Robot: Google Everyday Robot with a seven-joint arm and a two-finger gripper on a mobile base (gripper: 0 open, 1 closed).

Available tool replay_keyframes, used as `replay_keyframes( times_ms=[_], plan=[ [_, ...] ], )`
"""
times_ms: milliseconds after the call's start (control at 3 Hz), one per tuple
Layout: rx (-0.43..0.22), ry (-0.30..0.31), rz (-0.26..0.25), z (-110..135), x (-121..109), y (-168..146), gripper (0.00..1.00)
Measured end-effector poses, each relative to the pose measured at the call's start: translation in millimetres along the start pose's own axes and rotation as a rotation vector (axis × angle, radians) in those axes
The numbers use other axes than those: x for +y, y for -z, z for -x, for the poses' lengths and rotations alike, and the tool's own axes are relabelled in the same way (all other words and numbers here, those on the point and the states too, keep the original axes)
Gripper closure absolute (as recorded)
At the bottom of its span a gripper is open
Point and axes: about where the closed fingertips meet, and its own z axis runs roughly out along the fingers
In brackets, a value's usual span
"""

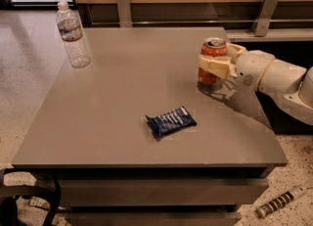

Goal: Move coke can near water bottle

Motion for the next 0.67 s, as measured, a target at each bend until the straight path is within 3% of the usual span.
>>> replay_keyframes(
  times_ms=[333, 667],
  plan=[
    [-0.005, 0.047, 0.015, 30, 14, -16, 1.0],
    [0.015, 0.114, 0.05, 64, 47, -52, 1.0]
  ],
)
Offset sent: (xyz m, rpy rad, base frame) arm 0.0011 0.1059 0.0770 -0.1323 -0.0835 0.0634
